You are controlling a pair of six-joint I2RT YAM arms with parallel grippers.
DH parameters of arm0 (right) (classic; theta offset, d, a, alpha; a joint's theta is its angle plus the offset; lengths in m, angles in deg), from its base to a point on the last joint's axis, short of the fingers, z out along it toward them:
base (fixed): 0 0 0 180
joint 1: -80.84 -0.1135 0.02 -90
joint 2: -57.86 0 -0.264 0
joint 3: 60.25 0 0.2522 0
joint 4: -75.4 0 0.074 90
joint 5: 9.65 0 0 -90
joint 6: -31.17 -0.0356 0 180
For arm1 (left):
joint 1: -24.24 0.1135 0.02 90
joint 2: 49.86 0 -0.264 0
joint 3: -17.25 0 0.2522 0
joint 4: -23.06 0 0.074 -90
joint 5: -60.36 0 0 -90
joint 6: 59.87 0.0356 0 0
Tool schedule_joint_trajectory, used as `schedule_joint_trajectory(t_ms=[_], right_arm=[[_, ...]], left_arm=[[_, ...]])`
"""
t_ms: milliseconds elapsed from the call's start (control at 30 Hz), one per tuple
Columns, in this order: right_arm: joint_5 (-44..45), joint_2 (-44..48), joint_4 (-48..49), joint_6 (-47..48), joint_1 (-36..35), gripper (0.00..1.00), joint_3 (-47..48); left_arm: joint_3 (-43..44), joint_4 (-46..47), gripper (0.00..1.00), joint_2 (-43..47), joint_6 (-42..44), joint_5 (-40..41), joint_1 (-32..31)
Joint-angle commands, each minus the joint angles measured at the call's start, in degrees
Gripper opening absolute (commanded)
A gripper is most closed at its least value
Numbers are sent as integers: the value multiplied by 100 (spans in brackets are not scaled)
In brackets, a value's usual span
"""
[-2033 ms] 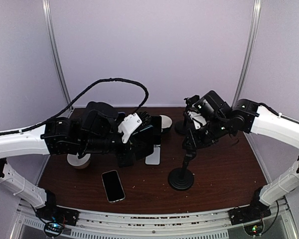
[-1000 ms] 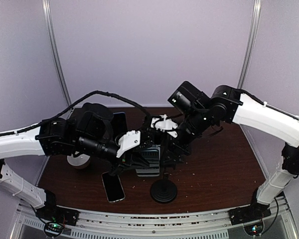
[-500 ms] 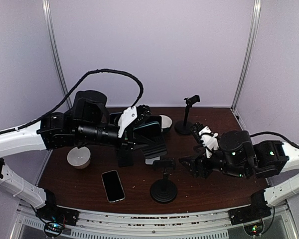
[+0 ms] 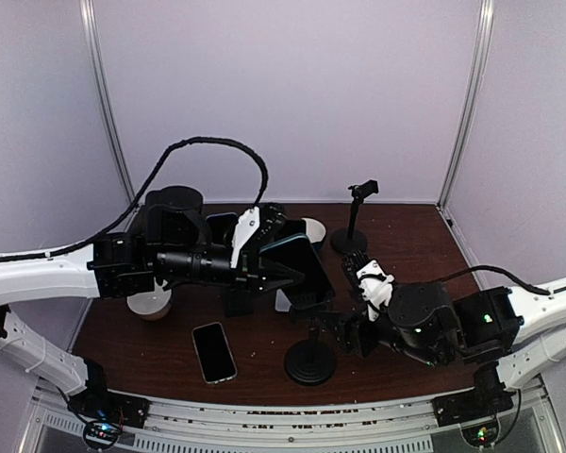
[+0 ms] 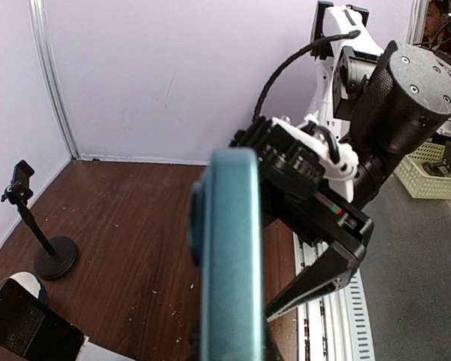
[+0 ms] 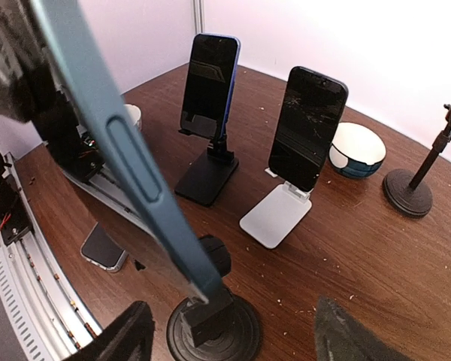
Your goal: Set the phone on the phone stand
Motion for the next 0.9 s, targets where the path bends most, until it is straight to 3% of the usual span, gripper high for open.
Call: schedule_joint_trajectory(t_ms=[0, 133, 267, 400, 667, 867], right_arm=[[562, -3, -62, -392, -61, 68, -103], [608, -127, -77, -398, -61, 48, -50], [459, -160, -81, -633, -70, 61, -140], [444, -105, 112, -750, -87, 60, -317], [527, -218, 36, -807, -87, 20, -301], [601, -279, 29, -1110, -96, 6, -323]], left_arm=[[-14, 966, 0, -73, -88, -287, 51], [77, 900, 0, -225, -54, -388, 51], [-11, 904, 0, -198, -58, -306, 51], [-139, 920, 0, -91, -56, -141, 51], [-308, 1443, 0, -451, -485, -249, -2], [-712, 2615, 0, -638, -962, 214, -199]])
